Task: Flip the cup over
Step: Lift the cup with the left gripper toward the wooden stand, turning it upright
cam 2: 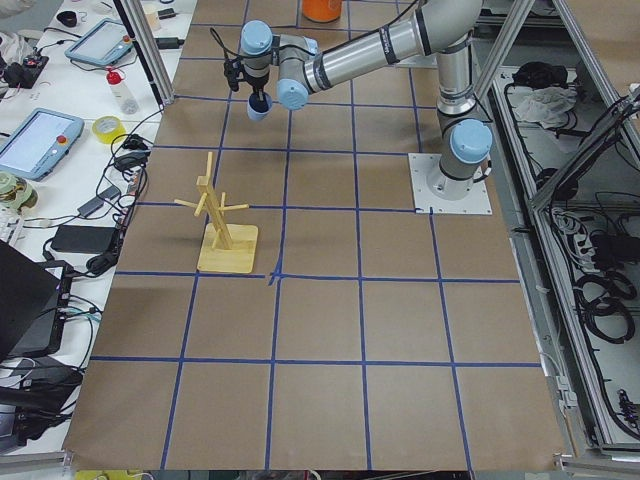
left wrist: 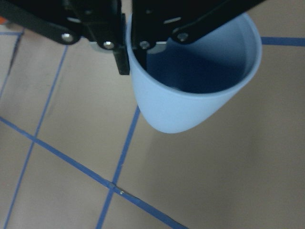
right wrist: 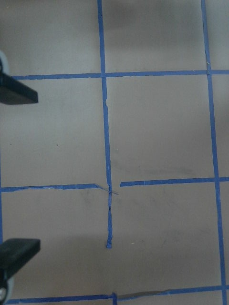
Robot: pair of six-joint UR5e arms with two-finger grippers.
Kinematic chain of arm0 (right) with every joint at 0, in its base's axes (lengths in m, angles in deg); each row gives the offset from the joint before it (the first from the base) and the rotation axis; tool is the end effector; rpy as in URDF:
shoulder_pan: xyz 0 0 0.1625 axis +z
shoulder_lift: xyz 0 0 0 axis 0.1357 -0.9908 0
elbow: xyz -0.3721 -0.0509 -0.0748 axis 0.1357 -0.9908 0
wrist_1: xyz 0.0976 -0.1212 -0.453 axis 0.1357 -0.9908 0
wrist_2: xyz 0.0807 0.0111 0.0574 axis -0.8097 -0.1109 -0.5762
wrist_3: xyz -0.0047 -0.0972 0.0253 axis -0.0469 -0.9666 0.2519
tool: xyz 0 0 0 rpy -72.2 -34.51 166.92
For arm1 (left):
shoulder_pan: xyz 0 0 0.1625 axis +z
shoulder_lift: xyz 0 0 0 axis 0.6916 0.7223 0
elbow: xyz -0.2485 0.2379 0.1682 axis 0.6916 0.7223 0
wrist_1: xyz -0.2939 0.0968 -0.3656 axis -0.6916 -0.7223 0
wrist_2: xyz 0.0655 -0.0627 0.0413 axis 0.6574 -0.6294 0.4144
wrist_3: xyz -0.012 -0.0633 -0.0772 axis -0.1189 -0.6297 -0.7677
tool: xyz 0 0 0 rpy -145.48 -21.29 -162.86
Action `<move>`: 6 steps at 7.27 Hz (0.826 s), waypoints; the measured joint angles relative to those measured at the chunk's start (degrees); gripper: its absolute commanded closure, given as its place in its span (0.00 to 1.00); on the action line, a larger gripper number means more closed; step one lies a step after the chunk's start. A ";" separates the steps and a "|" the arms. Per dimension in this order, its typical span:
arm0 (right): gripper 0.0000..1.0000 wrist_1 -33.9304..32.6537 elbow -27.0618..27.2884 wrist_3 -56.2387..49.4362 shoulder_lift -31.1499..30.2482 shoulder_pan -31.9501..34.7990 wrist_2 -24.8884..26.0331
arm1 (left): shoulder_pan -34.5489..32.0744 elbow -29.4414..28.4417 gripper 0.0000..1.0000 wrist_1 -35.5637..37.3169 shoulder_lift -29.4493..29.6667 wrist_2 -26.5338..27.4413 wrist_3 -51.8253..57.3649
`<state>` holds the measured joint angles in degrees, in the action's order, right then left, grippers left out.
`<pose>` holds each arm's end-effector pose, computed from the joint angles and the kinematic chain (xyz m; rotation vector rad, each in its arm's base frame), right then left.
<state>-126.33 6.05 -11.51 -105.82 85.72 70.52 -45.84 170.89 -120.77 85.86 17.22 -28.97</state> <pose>0.1692 -0.5371 0.4622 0.0660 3.0847 -0.2904 -0.1551 -0.6745 0.2456 0.3301 -2.8414 0.1282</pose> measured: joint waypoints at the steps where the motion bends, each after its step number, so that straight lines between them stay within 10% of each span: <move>1: 0.00 0.12 0.00 0.00 -0.05 0.00 0.08 | 0.67 -1.25 1.00 -2.60 0.35 5.98 6.36; 6: 0.00 0.32 0.04 -0.52 -0.16 0.00 0.77 | 7.77 -6.05 1.00 -2.88 6.53 13.30 27.15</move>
<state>-126.01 6.09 -12.03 -105.98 85.72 71.29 -38.07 164.84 -123.64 92.38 30.53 -1.82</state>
